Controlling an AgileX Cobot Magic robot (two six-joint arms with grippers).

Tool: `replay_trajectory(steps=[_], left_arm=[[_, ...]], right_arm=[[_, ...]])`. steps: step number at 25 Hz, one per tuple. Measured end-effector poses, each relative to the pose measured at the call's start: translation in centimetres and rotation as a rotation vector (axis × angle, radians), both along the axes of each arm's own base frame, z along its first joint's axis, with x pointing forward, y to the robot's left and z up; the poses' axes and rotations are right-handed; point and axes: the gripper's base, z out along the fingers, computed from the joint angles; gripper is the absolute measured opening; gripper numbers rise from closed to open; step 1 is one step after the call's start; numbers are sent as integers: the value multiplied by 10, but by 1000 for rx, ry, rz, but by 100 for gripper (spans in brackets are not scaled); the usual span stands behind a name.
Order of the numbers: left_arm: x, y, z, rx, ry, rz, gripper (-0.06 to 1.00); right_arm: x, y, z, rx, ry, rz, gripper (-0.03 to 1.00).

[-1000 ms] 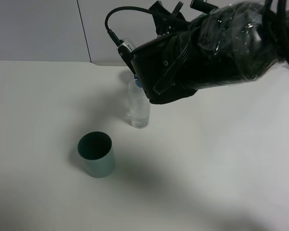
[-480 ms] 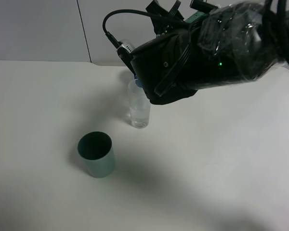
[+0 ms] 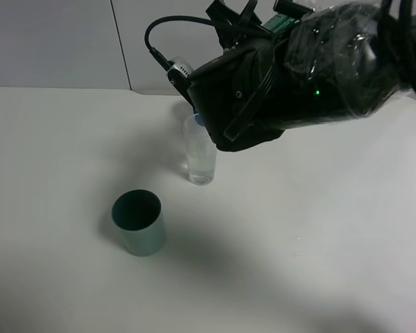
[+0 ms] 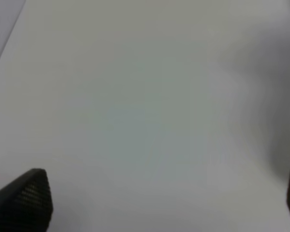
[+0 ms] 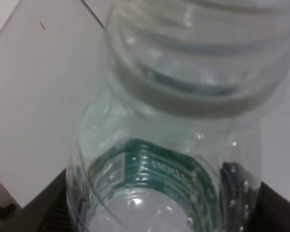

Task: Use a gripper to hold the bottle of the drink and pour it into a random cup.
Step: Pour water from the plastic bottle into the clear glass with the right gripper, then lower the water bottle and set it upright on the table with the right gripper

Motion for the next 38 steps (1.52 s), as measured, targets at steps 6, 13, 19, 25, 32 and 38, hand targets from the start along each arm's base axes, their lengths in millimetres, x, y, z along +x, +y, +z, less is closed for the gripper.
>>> replay_trajectory(steps=[6,13,19,25,32,38], left_arm=[[0,0,0,0,0,0,98],[0,0,0,0,0,0,98],[0,0,0,0,0,0,98],[0,0,0,0,0,0,98],[0,0,0,0,0,0,98],[0,0,0,0,0,0,98]], right_arm=[[0,0,0,45,-13,-15,57],[-1,-1,-3,390,-94,-146,57],[-2,-2,-1,732,-181,-254,57],[-11,-4,18,1086,-147,-335,57],[-24,-13,49,1340,-93,-372,57],[-34,-23,73,1484,-69,-393,57]])
